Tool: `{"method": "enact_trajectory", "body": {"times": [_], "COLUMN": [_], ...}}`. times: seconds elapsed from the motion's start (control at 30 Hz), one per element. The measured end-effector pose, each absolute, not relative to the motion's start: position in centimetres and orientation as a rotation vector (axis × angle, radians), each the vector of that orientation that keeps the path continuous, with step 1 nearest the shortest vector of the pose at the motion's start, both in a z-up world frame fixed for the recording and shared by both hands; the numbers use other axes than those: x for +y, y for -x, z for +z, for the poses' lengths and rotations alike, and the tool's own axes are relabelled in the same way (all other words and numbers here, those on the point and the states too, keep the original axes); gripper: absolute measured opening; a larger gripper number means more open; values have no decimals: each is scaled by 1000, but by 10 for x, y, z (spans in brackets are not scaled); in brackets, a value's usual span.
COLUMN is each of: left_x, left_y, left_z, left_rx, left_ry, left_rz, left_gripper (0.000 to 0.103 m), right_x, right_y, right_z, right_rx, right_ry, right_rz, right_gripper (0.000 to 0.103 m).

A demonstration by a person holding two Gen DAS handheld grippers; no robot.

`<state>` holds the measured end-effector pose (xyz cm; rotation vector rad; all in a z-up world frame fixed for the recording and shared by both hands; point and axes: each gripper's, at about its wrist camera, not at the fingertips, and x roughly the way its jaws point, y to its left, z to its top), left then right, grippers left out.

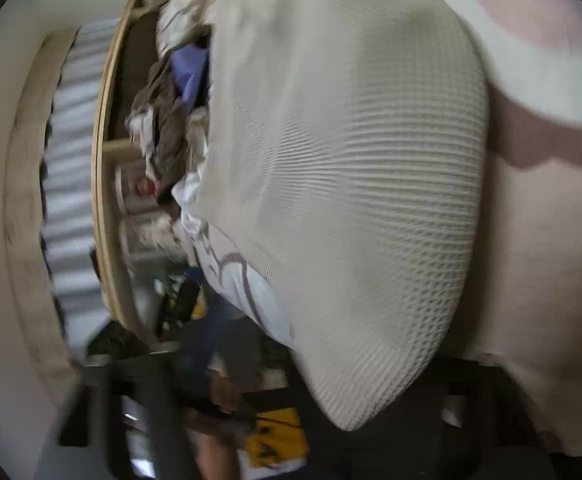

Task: Fold clothes

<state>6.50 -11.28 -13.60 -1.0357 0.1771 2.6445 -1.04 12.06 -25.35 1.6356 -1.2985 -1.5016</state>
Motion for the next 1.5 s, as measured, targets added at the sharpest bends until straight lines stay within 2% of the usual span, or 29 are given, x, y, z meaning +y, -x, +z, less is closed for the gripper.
{"method": "enact_trajectory", "body": {"times": [0.03, 0.1, 0.13, 0.2, 0.47, 0.8, 0.87, 0.93, 1.17, 1.2, 1.27, 1.3, 1.33, 1.4, 1.47, 1.5], "left_x": [-107, -95, -88, -79, -47, -45, -44, -40, -39, -40, -43, -45, -47, -52, -57, -59], "left_y": [-67, -72, -75, -76, -64, -80, -84, -83, -71, -68, -62, -60, -58, -56, -55, -55], "left_z": [-135, -135, -136, -143, -178, -202, -206, -209, -205, -204, -203, -204, -205, -209, -212, -213], "left_rx": [279, 479, 577, 732, 1222, 1531, 1589, 1647, 1734, 1736, 1749, 1760, 1770, 1788, 1792, 1789], "left_ry": [1000, 924, 876, 812, 630, 470, 431, 366, 277, 283, 294, 305, 319, 337, 355, 364], "left_rz": [2636, 2607, 2574, 2518, 2287, 1994, 1934, 1911, 1900, 1906, 1912, 1910, 1903, 1879, 1860, 1853], "left_gripper": [58, 61, 67, 70, 71, 71, 74, 85, 86, 84, 73, 59, 40, 15, 11, 11], "right_x": [123, 127, 128, 131, 146, 138, 138, 138, 138, 137, 135, 135, 136, 137, 137, 137], "right_y": [10, 9, 10, 11, 23, 13, 12, 12, 16, 15, 14, 13, 12, 8, 3, 0], "right_z": [-255, -252, -246, -230, -183, -199, -200, -200, -190, -189, -186, -185, -184, -182, -181, -180], "right_rx": [-1335, -1382, -1384, -1388, -1367, -1361, -1365, -1369, -1330, -1309, -1259, -1235, -1210, -1155, -1086, -1045], "right_ry": [-1631, -1604, -1583, -1525, -1402, -1544, -1556, -1564, -1569, -1579, -1601, -1614, -1629, -1659, -1686, -1702], "right_rz": [-1490, -1484, -1492, -1508, -1583, -1552, -1547, -1544, -1581, -1596, -1629, -1646, -1669, -1723, -1745, -1759], "right_gripper": [21, 19, 19, 17, 15, 15, 15, 15, 15, 15, 15, 15, 15, 16, 18, 26]}}
